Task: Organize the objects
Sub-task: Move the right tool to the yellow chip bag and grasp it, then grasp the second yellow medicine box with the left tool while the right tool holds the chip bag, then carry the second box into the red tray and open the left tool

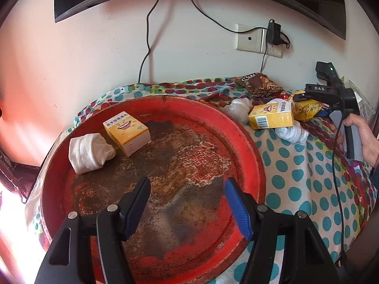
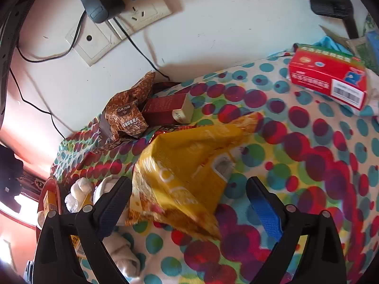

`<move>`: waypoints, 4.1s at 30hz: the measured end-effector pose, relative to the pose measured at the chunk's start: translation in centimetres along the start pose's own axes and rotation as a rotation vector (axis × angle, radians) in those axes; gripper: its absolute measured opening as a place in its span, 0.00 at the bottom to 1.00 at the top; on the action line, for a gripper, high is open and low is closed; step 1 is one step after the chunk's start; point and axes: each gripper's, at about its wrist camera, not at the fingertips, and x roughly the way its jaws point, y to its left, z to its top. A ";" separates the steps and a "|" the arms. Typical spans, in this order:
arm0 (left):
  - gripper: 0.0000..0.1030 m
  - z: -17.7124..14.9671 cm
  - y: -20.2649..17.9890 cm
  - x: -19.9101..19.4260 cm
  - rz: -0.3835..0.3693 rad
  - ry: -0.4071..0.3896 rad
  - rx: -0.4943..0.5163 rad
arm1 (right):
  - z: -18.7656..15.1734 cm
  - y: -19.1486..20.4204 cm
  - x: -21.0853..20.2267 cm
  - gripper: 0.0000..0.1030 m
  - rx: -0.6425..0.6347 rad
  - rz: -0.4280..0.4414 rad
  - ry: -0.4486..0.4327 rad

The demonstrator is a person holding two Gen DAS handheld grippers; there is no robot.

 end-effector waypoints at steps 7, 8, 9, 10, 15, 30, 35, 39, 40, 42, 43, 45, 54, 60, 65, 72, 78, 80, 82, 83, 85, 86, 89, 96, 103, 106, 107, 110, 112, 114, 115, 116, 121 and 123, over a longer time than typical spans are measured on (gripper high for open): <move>0.65 0.2 -2.6 0.4 -0.037 0.015 0.062 | 0.1 1.5 1.2 0.89 -0.082 -0.016 -0.045; 0.65 0.4 -3.2 0.3 -0.043 0.015 0.071 | 0.1 1.5 1.2 0.88 -0.095 -0.018 -0.050; 0.65 0.7 -3.7 0.3 -0.059 0.011 0.078 | 0.0 1.6 1.2 0.85 -0.111 -0.021 -0.056; 0.65 1.0 -4.2 0.2 -0.070 0.007 0.079 | -0.1 1.8 1.1 0.78 -0.136 -0.030 -0.062; 0.65 3.6 -6.8 1.1 -0.147 0.015 0.013 | -0.8 2.2 0.3 0.71 -0.225 -0.077 -0.094; 0.68 13.7 -12.9 8.4 -0.265 0.273 -0.326 | -3.5 -0.8 -2.4 0.71 -0.233 -0.075 -0.125; 0.68 15.5 -13.9 11.2 -0.214 0.368 -0.419 | -3.5 -1.2 -2.5 0.71 -0.220 -0.058 -0.118; 0.68 15.6 -13.2 13.0 -0.145 0.430 -0.509 | -3.3 -1.7 -2.4 0.71 -0.195 -0.027 -0.104; 0.68 15.6 -13.0 13.2 -0.115 0.438 -0.526 | -3.2 -1.8 -2.4 0.71 -0.189 -0.020 -0.102; 0.68 15.5 -12.7 13.5 -0.048 0.445 -0.537 | -3.1 -1.9 -2.3 0.71 -0.179 -0.008 -0.097; 0.68 15.5 -12.5 13.8 -0.030 0.449 -0.549 | -3.1 -1.9 -2.3 0.71 -0.175 -0.004 -0.095; 0.68 15.3 -12.3 14.2 -0.024 0.470 -0.572 | -3.0 -1.9 -2.3 0.72 -0.174 0.000 -0.092; 0.68 14.8 -11.9 15.9 0.039 0.504 -0.611 | -2.9 -2.0 -2.4 0.72 -0.169 0.002 -0.089; 0.68 12.9 -11.9 16.3 0.038 0.546 -0.614 | -3.0 -2.0 -2.3 0.72 -0.166 0.004 -0.090; 0.67 11.7 -11.5 15.7 0.021 0.517 -0.569 | -3.0 -2.0 -2.3 0.72 -0.164 0.002 -0.093; 0.50 11.0 -11.3 14.7 -0.003 0.431 -0.501 | -3.0 -2.1 -2.3 0.72 -0.160 -0.001 -0.095; 0.50 11.1 -12.3 13.5 0.009 0.353 -0.398 | -3.2 -2.2 -2.1 0.72 -0.158 -0.012 -0.101; 0.50 11.0 -12.5 13.2 0.013 0.345 -0.366 | -3.3 -2.2 -2.1 0.72 -0.158 -0.012 -0.101; 0.50 10.8 -12.7 13.0 0.021 0.337 -0.347 | -3.3 -2.2 -2.0 0.72 -0.155 -0.014 -0.104; 0.50 10.7 -12.8 12.9 0.025 0.332 -0.338 | -3.4 -2.2 -2.0 0.72 -0.155 -0.015 -0.104; 0.50 10.6 -13.3 12.6 0.024 0.305 -0.317 | -3.4 -2.2 -2.0 0.72 -0.151 -0.018 -0.109; 0.50 10.5 -13.5 12.2 0.040 0.292 -0.288 | -3.4 -2.2 -2.0 0.72 -0.151 -0.017 -0.109; 0.50 10.1 -14.0 11.3 0.052 0.258 -0.236 | -3.5 -2.2 -1.9 0.72 -0.151 -0.018 -0.109; 0.50 8.9 -13.8 8.5 0.069 0.170 -0.134 | -3.6 -1.9 -1.8 0.72 -0.157 -0.035 -0.111; 0.50 8.2 -12.6 6.5 0.057 0.111 -0.086 | -3.5 -1.4 -1.8 0.73 -0.167 -0.075 -0.103; 0.50 7.7 -11.9 5.9 0.046 0.086 -0.079 | -3.5 -1.3 -1.7 0.72 -0.172 -0.086 -0.102; 0.50 7.6 -11.7 5.7 0.042 0.084 -0.076 | -3.5 -1.3 -1.7 0.72 -0.173 -0.088 -0.102; 0.50 7.1 -11.0 5.1 0.037 0.064 -0.070 | -3.6 -1.0 -1.6 0.72 -0.183 -0.104 -0.100; 0.50 7.1 -10.6 4.6 0.033 0.053 -0.066 | -3.6 -0.8 -1.6 0.72 -0.177 -0.126 -0.107; 0.50 7.1 -10.1 4.0 0.045 0.037 -0.057 | -3.6 -0.8 -1.6 0.72 -0.176 -0.127 -0.105; 0.50 7.1 -9.9 3.8 0.053 0.035 -0.056 | -3.6 -0.8 -1.6 0.72 -0.174 -0.126 -0.105; 0.50 7.1 -9.5 3.6 0.054 0.030 -0.062 | -3.6 -0.8 -1.6 0.72 -0.175 -0.127 -0.105; 0.50 6.6 -8.0 1.9 0.076 -0.004 -0.080 | -3.6 -0.6 -1.5 0.73 -0.179 -0.137 -0.102; 0.50 6.5 -7.2 1.5 0.072 0.001 -0.095 | -3.6 -0.6 -1.5 0.73 -0.175 -0.143 -0.102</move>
